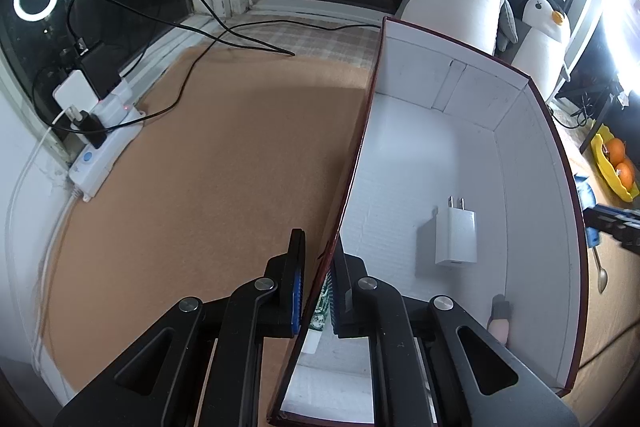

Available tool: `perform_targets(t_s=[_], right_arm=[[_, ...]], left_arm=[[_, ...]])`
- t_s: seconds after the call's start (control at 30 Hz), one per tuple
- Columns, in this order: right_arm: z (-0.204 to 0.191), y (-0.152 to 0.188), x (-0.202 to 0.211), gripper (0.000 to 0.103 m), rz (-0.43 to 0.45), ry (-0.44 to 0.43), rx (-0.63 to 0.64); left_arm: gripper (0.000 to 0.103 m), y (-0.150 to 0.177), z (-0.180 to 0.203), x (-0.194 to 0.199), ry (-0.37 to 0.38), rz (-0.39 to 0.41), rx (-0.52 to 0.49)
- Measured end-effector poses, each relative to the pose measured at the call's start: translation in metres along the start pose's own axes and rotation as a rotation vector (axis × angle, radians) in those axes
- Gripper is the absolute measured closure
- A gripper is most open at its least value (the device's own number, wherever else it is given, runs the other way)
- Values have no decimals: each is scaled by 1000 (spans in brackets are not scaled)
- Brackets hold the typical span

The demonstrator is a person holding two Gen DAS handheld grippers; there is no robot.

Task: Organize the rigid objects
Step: 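Close the right gripper on the blue phone stand, then carry the phone stand with the right gripper into the box and release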

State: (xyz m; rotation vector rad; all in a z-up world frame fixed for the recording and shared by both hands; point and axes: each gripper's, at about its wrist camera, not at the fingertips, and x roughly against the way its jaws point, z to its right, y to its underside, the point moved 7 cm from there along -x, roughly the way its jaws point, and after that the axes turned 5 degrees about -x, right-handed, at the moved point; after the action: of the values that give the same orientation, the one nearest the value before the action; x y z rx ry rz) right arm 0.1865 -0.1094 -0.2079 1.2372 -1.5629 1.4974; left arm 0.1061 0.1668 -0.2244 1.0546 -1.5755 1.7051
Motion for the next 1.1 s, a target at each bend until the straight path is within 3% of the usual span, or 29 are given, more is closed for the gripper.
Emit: perform_targets(t_s=[0.3, 0.57, 0.83, 0.9, 0.97, 1.1], right_arm=[[-71, 8, 48, 70, 68, -128, 120], [-124, 27, 34, 70, 38, -176, 235], [-146, 42, 21, 69, 10, -190, 283], [-147, 42, 21, 67, 10, -197, 285], [-148, 42, 21, 58, 14, -203, 284], [-145, 39, 28, 57, 40, -220, 269]], left_arm=[[95, 1, -1, 1, 3, 9, -1], [95, 2, -1, 2, 4, 14, 1], [95, 2, -1, 2, 2, 16, 3], [95, 1, -2, 2, 0, 16, 2], [95, 1, -2, 2, -1, 14, 2], [95, 1, -1, 2, -9, 13, 0]])
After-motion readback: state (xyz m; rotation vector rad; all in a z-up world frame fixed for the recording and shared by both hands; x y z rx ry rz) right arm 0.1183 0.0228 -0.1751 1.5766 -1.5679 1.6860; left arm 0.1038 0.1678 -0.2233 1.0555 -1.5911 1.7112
